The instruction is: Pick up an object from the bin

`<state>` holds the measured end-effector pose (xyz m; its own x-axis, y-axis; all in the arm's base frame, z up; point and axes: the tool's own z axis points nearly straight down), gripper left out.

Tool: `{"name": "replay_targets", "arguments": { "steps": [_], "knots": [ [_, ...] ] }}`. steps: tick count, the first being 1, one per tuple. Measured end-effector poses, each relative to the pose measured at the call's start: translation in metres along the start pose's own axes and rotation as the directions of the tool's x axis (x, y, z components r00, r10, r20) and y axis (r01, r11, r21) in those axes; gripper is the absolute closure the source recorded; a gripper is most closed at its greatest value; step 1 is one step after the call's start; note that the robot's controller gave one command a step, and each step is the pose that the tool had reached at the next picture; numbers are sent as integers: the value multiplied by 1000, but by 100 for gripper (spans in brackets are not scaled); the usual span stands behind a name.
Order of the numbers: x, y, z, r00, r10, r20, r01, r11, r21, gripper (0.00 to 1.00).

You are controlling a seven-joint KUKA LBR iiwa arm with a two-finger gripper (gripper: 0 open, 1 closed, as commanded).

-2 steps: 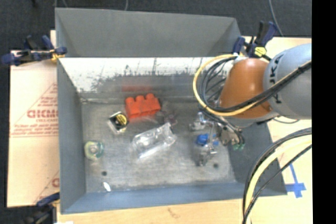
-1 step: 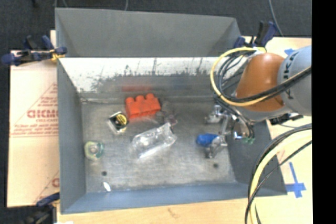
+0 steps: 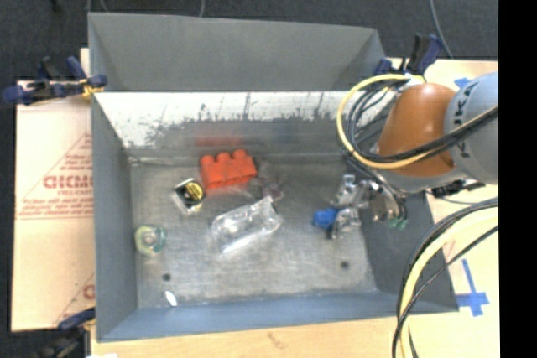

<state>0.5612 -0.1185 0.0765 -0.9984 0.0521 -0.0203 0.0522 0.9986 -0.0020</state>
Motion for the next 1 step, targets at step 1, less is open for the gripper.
{"name": "replay_targets", "arguments": {
  "steps": [1],
  "knots": [
    [-43,2,-132,919,-393,-7,393,920,-3,100]
  ]
}}
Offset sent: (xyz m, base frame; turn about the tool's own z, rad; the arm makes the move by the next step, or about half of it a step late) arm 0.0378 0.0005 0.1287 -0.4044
